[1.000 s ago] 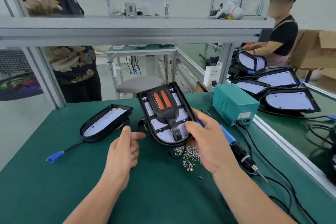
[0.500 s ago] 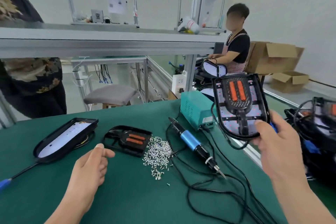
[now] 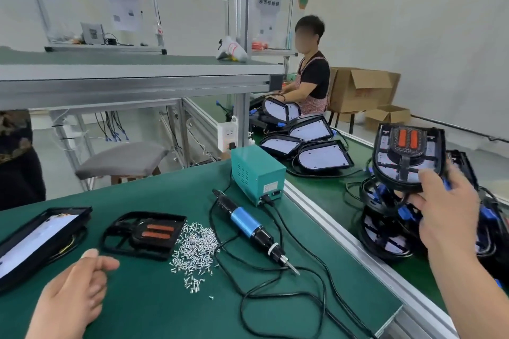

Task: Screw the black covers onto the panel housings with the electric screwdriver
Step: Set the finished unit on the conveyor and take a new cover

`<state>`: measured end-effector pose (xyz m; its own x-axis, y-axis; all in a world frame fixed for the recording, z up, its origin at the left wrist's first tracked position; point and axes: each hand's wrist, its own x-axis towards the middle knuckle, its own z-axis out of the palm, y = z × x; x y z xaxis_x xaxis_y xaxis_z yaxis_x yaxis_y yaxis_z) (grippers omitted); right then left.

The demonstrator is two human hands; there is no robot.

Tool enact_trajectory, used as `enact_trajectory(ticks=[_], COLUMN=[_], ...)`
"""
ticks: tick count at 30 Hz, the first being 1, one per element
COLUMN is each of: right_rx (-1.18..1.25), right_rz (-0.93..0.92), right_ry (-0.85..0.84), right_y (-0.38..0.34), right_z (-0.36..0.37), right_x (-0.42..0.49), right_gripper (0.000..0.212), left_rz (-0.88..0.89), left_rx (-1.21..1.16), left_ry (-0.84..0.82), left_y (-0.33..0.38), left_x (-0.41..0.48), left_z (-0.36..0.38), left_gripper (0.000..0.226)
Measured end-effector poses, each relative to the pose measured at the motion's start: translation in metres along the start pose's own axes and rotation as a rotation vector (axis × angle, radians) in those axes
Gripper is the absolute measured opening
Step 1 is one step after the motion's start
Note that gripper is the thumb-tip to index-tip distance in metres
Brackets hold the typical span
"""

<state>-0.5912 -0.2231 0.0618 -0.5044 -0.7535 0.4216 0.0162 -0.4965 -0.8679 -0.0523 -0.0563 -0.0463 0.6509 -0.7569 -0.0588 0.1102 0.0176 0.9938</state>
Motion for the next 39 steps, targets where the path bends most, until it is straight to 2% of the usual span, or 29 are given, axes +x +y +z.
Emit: enact_trajectory(ticks=[3, 5, 14, 17, 19, 22, 25, 30, 39], right_rx=[0.021, 0.054, 0.022, -0.014, -0.096, -0.231, -0.43, -0.652, -1.084], right_rz=[0.001, 0.01, 0.069, 0.096, 0.135, 0.132, 0.004, -0.157, -0.141], right_ry=[0.045, 0.069, 0.075, 0.038, 0.003, -0.029, -0.073, -0.139, -0.274], right_y=[-0.005, -0.008, -0.026, -0.03, -0.032, -0.031, -0.035, -0.033, -0.015], right_z=[-0.002, -0.004, -0.02, -0.026, -0.03, -0.031, -0.025, -0.011, 0.011], right_x=[0.012, 0.019, 0.048, 0.053, 0.058, 0.069, 0.069, 0.064, 0.092], right_gripper=[0.029, 0.029, 0.049, 0.042, 0.037, 0.057, 0.044, 0.053, 0.08], left_rz=[-0.051, -0.007, 0.094, 0.101, 0.099, 0.084, 0.083, 0.066, 0.073], left_rx=[0.007, -0.007, -0.033, -0.033, -0.037, -0.029, -0.041, -0.062, -0.05], left_ry=[-0.034, -0.011, -0.002, -0.005, 0.002, 0.008, 0.011, 0.01, -0.015], left_y=[0.0, -0.002, -0.004, -0.006, -0.007, -0.008, -0.008, -0.008, -0.007], left_x=[0.004, 0.002, -0.002, -0.001, 0.0, 0.002, 0.003, 0.003, 0.0], left_z=[-0.004, -0.003, -0.001, -0.001, -0.003, -0.004, -0.004, -0.004, -0.004], left_gripper=[0.045, 0.044, 0.053, 0.054, 0.055, 0.056, 0.057, 0.062, 0.06])
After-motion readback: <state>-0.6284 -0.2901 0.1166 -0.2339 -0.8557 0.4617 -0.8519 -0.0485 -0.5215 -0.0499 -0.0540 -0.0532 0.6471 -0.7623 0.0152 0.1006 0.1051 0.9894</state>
